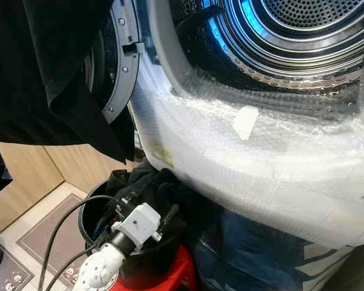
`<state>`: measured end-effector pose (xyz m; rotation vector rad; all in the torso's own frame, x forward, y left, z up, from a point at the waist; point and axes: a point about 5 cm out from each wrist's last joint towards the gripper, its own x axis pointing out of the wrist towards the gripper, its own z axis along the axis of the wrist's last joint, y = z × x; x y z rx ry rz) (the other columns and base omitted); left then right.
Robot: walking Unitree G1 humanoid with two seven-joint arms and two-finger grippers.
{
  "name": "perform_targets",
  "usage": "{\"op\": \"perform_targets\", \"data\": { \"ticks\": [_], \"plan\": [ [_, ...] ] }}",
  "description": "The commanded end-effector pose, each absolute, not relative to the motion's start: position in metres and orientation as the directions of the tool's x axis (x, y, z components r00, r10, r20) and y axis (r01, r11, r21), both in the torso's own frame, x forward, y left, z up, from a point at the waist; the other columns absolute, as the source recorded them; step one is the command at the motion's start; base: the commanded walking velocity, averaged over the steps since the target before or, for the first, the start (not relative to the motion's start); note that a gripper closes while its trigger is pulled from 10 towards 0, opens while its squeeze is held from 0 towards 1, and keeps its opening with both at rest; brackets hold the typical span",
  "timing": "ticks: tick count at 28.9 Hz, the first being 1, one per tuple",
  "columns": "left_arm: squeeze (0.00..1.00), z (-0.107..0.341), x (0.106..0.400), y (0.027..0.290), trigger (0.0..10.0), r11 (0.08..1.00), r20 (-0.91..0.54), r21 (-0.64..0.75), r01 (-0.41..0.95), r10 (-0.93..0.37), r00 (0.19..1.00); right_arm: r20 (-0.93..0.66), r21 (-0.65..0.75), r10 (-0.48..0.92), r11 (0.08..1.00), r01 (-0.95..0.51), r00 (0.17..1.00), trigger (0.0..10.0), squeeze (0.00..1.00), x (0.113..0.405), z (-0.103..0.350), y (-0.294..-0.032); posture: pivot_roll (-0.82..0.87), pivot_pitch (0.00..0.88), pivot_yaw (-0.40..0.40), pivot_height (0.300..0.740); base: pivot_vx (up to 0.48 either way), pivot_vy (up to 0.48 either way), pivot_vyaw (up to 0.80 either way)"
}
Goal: Clothes washing
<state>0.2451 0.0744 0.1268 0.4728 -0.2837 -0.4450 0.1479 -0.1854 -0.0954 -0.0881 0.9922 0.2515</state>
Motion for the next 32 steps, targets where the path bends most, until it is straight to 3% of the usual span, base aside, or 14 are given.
{"op": "perform_targets", "data": {
  "ticks": [1,7,15,23,32],
  "plan": [
    [0.00,0.131,0.240,0.077,10.0,0.822,0.147,0.457,0.339,-0.446,0.883,-0.839,0.041,0.177,0.964,-0.263,0.515,10.0,0.00,0.149,-0.095,-0.183,0.05,0.000,0.026,0.740,0.000,0.000,0.00],
    [0.00,0.132,0.239,0.091,10.0,0.889,0.141,0.405,0.214,-0.292,0.946,-0.838,0.039,0.181,0.961,-0.274,0.514,10.0,0.00,0.151,-0.095,-0.183,0.06,0.000,0.021,0.740,0.000,0.000,0.00],
    [0.00,0.130,0.236,0.109,10.0,0.927,0.116,0.350,0.131,-0.182,0.976,-0.837,0.036,0.187,0.957,-0.289,0.514,10.0,0.00,0.155,-0.093,-0.182,0.09,0.008,0.007,0.740,0.000,0.000,0.00],
    [0.00,0.115,0.226,0.121,10.0,0.934,0.029,0.342,0.106,-0.123,0.992,-0.835,0.031,0.194,0.951,-0.308,0.515,10.0,0.00,0.160,-0.091,-0.183,0.12,0.013,-0.008,0.740,0.000,0.000,0.00],
    [0.00,0.115,0.224,0.124,10.0,0.918,0.029,0.385,0.096,-0.116,0.993,-0.836,0.028,0.193,0.950,-0.312,0.513,10.0,0.00,0.160,-0.091,-0.183,0.12,0.017,-0.010,0.740,0.000,0.000,0.00]
  ]
}}
